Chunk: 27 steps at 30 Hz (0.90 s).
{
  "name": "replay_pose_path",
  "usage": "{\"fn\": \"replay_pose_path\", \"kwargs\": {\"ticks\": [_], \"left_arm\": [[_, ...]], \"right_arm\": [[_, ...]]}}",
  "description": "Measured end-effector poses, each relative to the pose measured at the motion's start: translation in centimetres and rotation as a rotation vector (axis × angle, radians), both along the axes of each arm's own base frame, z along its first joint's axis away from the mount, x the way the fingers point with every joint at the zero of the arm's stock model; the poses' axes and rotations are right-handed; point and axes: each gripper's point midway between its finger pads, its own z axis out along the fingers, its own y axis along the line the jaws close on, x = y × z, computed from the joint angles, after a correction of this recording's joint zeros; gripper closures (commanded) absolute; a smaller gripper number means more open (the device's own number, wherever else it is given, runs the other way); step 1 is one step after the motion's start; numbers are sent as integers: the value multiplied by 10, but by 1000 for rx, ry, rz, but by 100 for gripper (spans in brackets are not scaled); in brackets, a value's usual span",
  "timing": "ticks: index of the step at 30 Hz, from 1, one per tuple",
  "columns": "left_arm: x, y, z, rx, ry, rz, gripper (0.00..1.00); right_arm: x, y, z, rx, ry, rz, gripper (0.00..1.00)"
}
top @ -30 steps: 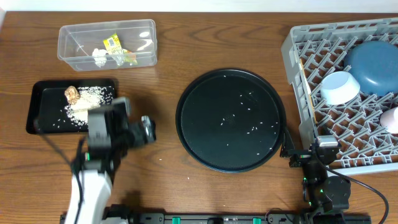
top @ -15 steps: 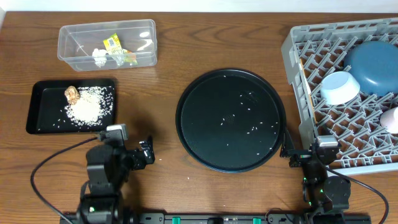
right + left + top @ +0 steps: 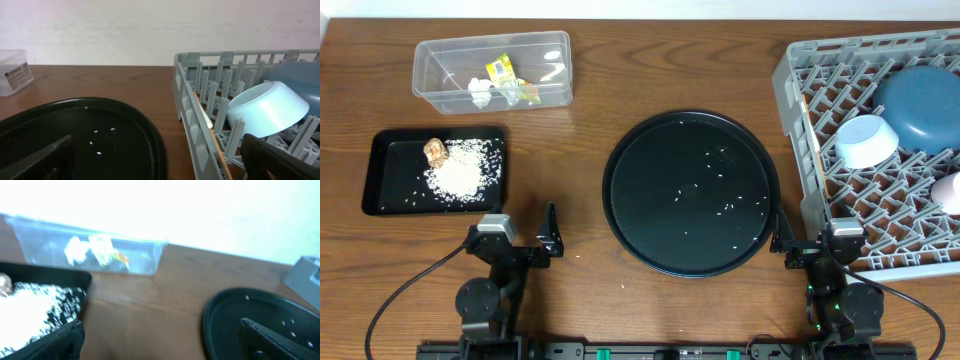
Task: Sort waste into correct bins and load items into the dishwasher rack
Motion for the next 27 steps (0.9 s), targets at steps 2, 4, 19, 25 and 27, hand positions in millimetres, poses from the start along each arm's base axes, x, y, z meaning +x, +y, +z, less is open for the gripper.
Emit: {"fn": "replay_pose_path", "kwargs": {"ticks": [2, 4, 19, 25, 27], "left_arm": [[0, 3, 3, 5, -22, 15, 2], [1, 6, 4, 7, -28, 32, 2], [1, 18, -1, 24, -9, 92, 2], [1, 18, -1, 26, -9, 92, 2], [1, 18, -1, 26, -9, 92, 2]], "right_arm": [[0, 0, 0, 0, 0, 0, 1], [0, 0, 0, 0, 0, 0, 1], [0, 0, 0, 0, 0, 0, 1], [0, 0, 0, 0, 0, 0, 1], [0, 0, 0, 0, 0, 0, 1]]}}
